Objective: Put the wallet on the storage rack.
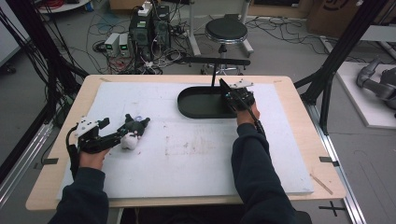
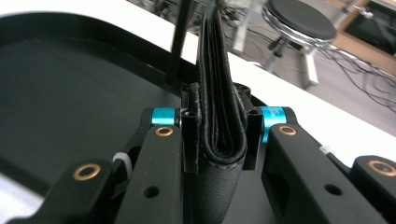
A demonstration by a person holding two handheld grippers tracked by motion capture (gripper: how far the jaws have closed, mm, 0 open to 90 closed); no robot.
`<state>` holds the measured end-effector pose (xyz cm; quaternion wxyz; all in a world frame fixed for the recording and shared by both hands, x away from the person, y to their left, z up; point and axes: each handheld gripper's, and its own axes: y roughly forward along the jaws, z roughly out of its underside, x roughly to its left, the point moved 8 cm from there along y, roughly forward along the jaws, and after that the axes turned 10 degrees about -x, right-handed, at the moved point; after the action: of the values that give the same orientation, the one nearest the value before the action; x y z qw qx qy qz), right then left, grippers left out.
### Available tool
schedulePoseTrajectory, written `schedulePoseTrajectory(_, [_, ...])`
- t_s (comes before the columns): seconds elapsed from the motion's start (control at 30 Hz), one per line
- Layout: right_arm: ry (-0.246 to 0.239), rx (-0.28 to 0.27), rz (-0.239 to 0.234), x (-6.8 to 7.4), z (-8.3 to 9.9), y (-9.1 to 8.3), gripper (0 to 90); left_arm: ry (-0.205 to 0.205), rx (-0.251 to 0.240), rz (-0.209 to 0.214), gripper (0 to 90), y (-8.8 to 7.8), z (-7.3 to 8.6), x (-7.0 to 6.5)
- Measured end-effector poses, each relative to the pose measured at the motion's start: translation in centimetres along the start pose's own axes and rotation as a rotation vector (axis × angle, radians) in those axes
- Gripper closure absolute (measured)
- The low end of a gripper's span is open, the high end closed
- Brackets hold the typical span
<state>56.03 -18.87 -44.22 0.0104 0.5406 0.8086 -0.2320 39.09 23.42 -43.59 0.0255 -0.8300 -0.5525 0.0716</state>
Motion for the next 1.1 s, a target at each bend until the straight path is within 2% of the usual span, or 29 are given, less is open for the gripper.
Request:
schedulePoseTrajectory(0.03, [0.01,-0.006,0.021,0.1,0.0,0.2,76.7,0.0,0.0,0.0,23.6,0.0,0.0,0.0])
schedulePoseTrajectory(0.17, [-0.02,-0.012,0.021,0.7,-0.1,0.5,76.7,-0.003,0.0,0.001,23.6,0.0,0.0,-0.1])
schedulePoseTrajectory(0.2, [-0.029,-0.013,0.003,1.3,-0.1,0.7,76.7,-0.002,0.001,0.004,23.6,0.0,0.0,-0.1])
schedulePoseTrajectory(0.27, [-0.025,-0.011,-0.004,1.6,-0.1,0.8,76.7,0.001,0.003,0.004,23.6,0.0,0.0,-0.2])
schedulePoseTrajectory(0.3, [-0.02,-0.01,-0.028,2.3,0.0,1.0,76.5,-0.001,0.002,0.005,23.6,0.1,0.0,-0.2])
schedulePoseTrajectory(0.5, [-0.038,-0.019,-0.062,3.7,0.0,1.5,74.5,0.001,0.005,0.008,23.6,0.1,0.1,-0.4])
schedulePoseTrajectory(0.53, [-0.018,-0.027,-0.092,4.2,0.1,1.8,65.8,0.003,0.006,0.009,23.6,0.1,0.1,-0.4])
schedulePoseTrajectory(0.57, [-0.018,-0.027,-0.092,4.2,0.1,1.8,65.8,0.003,0.006,0.009,23.6,0.1,0.1,-0.4])
schedulePoseTrajectory(0.6, [0.035,-0.015,-0.145,4.9,0.3,2.2,52.9,0.002,0.006,0.009,23.6,0.1,0.1,-0.4])
schedulePoseTrajectory(0.7, [0.086,-0.022,-0.18,5.6,0.3,2.4,44.4,0.0,0.004,0.006,23.6,0.1,0.1,-0.3])
schedulePoseTrajectory(0.8, [0.103,-0.035,-0.186,5.5,0.1,2.3,40.9,-0.002,0.003,0.004,23.6,0.1,0.1,-0.2])
schedulePoseTrajectory(0.83, [0.138,-0.054,-0.2,5.2,-0.3,1.9,37.6,-0.001,0.006,0.004,23.6,0.1,0.1,-0.2])
schedulePoseTrajectory(0.87, [0.138,-0.054,-0.2,5.2,-0.3,1.9,37.6,-0.001,0.006,0.004,23.6,0.1,0.1,-0.2])
schedulePoseTrajectory(0.9, [0.159,-0.078,-0.226,4.8,-0.8,1.2,35.6,-0.001,0.008,0.004,23.6,0.1,0.2,-0.2])
schedulePoseTrajectory(0.93, [0.159,-0.078,-0.226,4.8,-0.8,1.2,35.6,-0.001,0.007,0.005,23.6,0.1,0.1,-0.2])
schedulePoseTrajectory(1.0, [0.179,-0.092,-0.239,3.8,-1.5,-0.1,35.0,0.001,0.008,0.006,23.6,0.0,0.1,-0.2])
schedulePoseTrajectory(1.03, [0.179,-0.092,-0.239,3.8,-1.5,-0.1,35.0,-0.001,0.005,0.006,23.6,0.0,0.1,-0.2])
schedulePoseTrajectory(1.07, [0.181,-0.103,-0.249,3.0,-1.7,-1.1,35.0,-0.002,0.004,0.006,23.6,0.0,0.1,-0.2])
schedulePoseTrajectory(1.1, [0.181,-0.103,-0.249,3.0,-1.7,-1.1,35.0,-0.003,0.003,0.006,23.6,0.0,0.1,-0.2])
